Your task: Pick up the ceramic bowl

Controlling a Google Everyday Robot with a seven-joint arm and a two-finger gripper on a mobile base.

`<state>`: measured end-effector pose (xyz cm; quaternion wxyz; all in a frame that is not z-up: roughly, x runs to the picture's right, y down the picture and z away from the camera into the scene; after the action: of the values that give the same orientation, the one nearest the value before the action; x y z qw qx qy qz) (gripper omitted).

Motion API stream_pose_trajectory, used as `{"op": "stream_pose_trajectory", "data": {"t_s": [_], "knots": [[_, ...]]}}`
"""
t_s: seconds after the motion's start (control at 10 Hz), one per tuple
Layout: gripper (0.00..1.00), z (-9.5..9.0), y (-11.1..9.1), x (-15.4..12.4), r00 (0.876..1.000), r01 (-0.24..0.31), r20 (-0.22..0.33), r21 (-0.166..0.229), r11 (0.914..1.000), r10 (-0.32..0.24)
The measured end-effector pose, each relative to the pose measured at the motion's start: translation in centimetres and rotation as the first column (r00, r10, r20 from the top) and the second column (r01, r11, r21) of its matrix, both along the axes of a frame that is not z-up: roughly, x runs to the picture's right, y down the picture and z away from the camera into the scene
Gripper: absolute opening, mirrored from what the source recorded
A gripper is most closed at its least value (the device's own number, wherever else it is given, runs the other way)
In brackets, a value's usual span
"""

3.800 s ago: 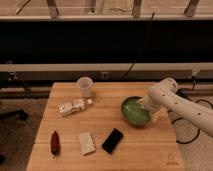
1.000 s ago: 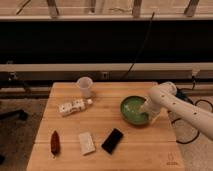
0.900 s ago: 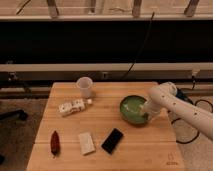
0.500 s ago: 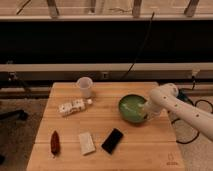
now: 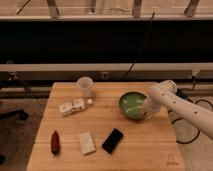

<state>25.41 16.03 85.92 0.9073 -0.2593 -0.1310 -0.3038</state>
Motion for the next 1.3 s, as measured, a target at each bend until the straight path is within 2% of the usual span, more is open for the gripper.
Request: {"op": "stream_pose_trajectory", "data": {"t_s": [1.3], "knots": [[0.0, -1.7, -4.4, -0.9, 0.999, 0.043, 0.009, 0.02, 0.9989, -0.043]]}}
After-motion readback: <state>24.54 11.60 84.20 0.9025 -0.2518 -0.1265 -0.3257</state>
